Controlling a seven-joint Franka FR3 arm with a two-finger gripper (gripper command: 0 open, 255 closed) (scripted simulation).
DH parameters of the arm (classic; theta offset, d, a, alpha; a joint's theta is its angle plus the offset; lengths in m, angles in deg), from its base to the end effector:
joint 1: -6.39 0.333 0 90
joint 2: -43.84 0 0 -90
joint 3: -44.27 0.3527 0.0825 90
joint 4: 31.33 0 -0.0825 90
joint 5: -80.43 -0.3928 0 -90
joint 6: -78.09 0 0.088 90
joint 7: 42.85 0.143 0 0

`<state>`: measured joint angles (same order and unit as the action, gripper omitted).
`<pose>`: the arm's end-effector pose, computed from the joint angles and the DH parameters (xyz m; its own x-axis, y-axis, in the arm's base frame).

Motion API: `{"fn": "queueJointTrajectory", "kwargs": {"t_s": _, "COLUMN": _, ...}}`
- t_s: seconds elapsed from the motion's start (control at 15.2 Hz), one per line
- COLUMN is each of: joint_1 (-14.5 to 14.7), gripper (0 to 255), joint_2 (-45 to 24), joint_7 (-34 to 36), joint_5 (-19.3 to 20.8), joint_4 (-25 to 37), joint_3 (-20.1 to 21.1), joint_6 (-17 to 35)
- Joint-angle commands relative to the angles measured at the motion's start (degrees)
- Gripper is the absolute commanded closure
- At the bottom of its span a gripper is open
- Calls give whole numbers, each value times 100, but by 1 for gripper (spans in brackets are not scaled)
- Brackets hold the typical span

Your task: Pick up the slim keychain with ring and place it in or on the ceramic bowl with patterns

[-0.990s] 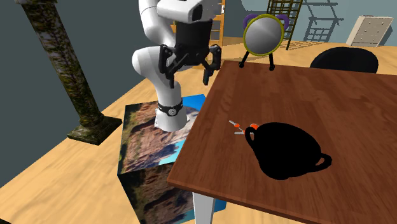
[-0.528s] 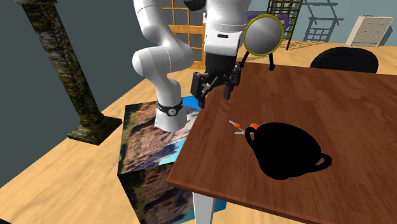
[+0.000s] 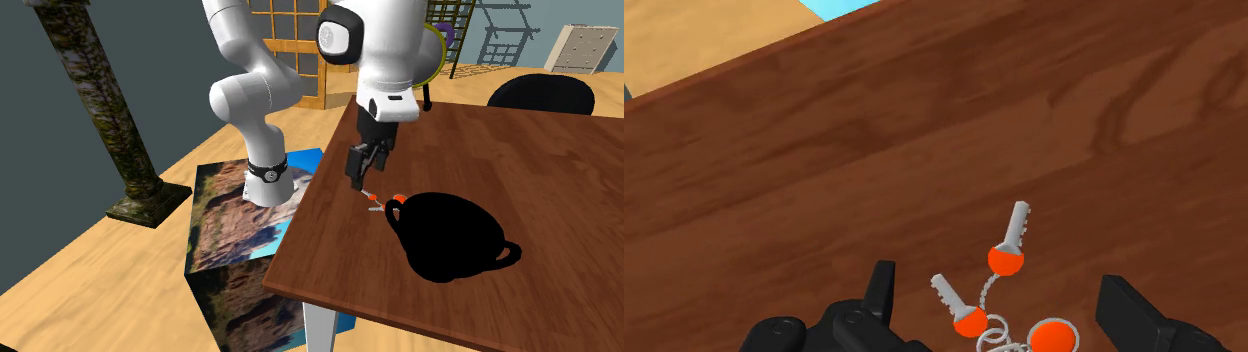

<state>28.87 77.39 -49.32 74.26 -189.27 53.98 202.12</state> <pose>0.2802 0.1787 0.3725 0.8334 0.5526 -0.0104 0.5527 -0.8334 0.0036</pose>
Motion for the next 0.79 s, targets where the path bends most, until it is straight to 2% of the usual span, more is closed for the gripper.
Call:
{"fn": "queueJointTrajectory", "kwargs": {"t_s": 0.0, "joint_1": 181, "gripper": 0, "joint_2": -132, "joint_7": -131, "joint_5": -87, "joint_4": -95, "joint_3": 83, "joint_6": 330}}
{"fn": "queueJointTrajectory", "kwargs": {"t_s": 0.46, "joint_1": 175, "gripper": 0, "joint_2": -572, "joint_7": -124, "joint_5": -114, "joint_4": -380, "joint_3": 150, "joint_6": 1054}}
{"fn": "queueJointTrajectory", "kwargs": {"t_s": 0.73, "joint_1": 173, "gripper": 0, "joint_2": -613, "joint_7": -123, "joint_5": -115, "joint_4": -401, "joint_3": 155, "joint_6": 1115}}
